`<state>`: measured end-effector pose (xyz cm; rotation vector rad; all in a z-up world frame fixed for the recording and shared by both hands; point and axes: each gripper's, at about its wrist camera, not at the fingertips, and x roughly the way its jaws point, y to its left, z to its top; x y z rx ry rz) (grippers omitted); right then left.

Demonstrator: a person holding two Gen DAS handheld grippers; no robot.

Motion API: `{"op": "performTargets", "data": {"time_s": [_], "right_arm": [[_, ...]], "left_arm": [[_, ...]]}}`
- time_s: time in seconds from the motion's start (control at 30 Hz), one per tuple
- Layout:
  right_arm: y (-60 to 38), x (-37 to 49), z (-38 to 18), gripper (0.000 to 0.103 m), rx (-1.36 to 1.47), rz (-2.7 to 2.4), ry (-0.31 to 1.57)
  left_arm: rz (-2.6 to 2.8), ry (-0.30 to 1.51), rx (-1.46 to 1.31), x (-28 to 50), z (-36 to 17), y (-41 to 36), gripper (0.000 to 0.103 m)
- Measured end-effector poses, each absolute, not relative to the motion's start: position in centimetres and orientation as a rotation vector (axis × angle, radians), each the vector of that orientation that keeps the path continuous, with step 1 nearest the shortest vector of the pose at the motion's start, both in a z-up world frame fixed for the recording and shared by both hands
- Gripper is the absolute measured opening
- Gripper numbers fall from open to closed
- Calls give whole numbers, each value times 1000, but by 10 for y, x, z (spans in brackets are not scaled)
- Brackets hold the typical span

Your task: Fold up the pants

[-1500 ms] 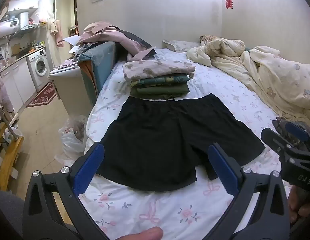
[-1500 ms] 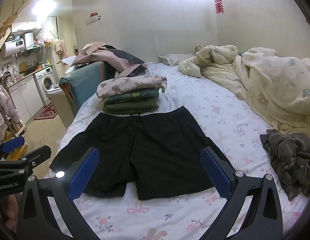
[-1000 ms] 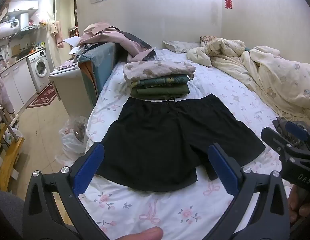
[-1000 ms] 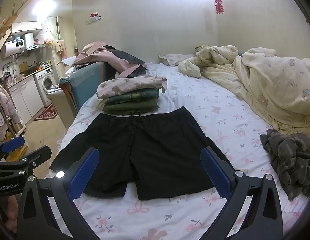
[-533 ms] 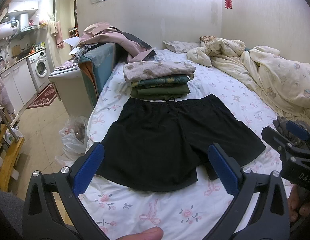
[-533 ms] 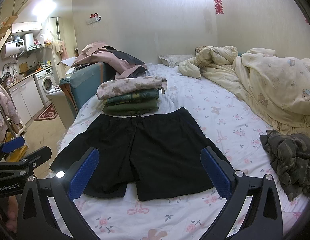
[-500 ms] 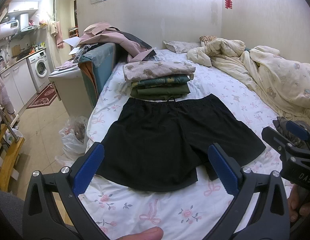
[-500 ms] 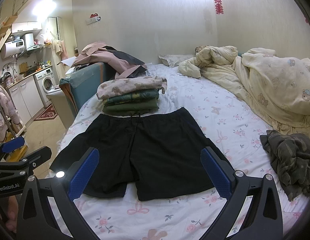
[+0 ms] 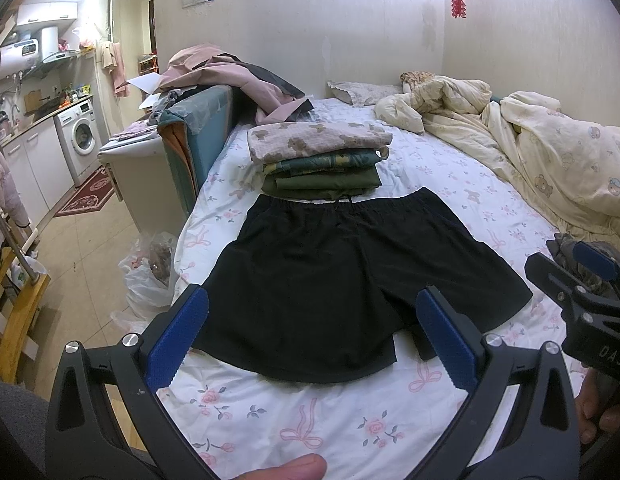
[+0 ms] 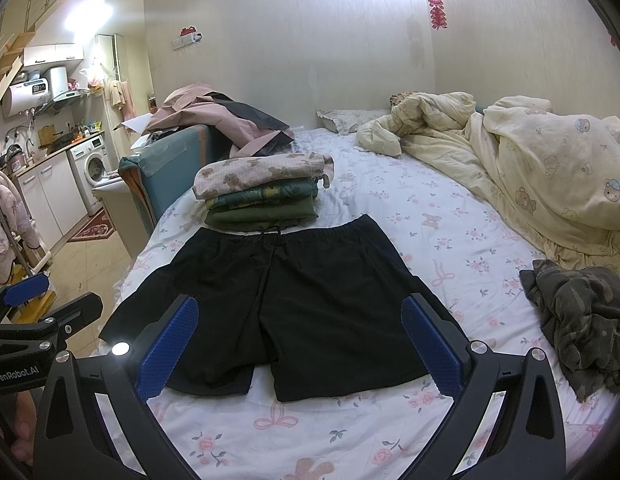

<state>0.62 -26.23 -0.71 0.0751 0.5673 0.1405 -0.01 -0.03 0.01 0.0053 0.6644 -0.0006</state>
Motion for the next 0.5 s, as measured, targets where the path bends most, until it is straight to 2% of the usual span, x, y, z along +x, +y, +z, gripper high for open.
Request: {"op": "performTargets", "data": {"time_s": [0.5], "right_arm": [[-265,9,-9,103,81,141,574]], "left_arm": [[3,658,9,-4,-1,2,103]]}}
